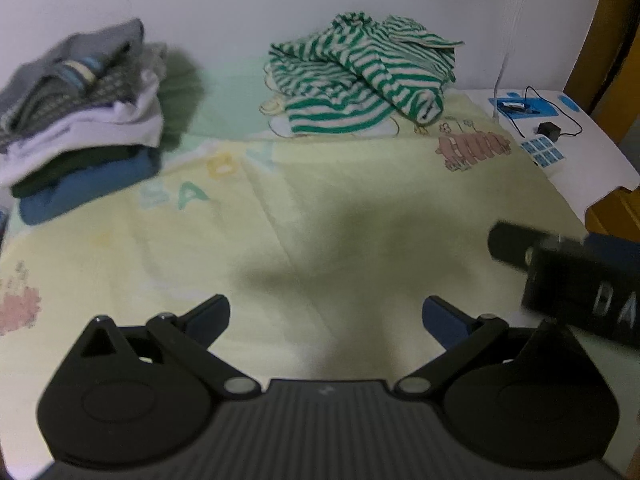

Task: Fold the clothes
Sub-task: 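Reach the right tool into the striped garment and close its fingers on the fabric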

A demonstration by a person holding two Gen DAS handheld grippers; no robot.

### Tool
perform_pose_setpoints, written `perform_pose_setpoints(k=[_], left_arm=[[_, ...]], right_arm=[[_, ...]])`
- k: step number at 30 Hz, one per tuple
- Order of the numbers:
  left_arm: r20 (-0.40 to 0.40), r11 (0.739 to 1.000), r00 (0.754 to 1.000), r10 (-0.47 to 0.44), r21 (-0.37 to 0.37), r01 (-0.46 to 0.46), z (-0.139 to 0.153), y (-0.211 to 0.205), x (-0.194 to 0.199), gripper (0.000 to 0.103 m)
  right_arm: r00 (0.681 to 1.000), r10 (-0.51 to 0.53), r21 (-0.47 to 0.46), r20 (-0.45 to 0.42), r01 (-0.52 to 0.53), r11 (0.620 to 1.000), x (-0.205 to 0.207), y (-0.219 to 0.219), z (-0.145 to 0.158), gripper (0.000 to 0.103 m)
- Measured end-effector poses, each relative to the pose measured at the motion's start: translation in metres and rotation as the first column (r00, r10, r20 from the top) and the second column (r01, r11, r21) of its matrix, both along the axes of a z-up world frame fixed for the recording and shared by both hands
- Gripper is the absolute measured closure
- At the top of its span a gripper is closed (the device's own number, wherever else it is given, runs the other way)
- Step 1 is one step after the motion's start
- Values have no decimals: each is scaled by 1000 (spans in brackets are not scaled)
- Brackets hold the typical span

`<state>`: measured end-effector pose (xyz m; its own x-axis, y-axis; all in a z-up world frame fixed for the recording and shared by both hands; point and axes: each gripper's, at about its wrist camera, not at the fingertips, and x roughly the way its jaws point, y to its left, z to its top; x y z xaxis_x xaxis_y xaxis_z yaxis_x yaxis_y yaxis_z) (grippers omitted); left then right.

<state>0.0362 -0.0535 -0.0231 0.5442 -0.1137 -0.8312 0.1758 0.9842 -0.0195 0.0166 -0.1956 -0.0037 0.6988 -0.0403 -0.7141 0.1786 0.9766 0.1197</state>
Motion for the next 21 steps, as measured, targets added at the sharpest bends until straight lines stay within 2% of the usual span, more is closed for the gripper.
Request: perform_pose_setpoints(k=[4, 11, 14, 16, 19, 21], left_arm=[[3, 1000, 1000, -24, -7, 24, -8, -11, 18, 1], [39, 995, 999, 2, -95, 2, -16, -31, 68, 1], [28, 989, 999, 40, -142, -35, -17, -39, 85, 1], [13, 991, 997, 78, -113, -76, -19, -45, 90, 1], [50, 995, 994, 100, -6, -100, -19, -54, 89, 1], [59, 993, 992, 108, 35, -110, -19, -54, 87, 1]], right_arm=[[999, 42, -11, 0, -42, 999, 28, -14, -3, 17], [993, 115, -71, -3, -115, 991, 136, -61, -13, 17], [990, 134, -42, -32, -135, 990, 175, -72, -27, 17], [989, 143, -22, -44, -144, 989, 197, -70, -37, 17], [986, 156, -14, -61, -157, 988, 228, -65, -52, 18], [981, 179, -35, -68, -182, 983, 243, -60, -63, 24]])
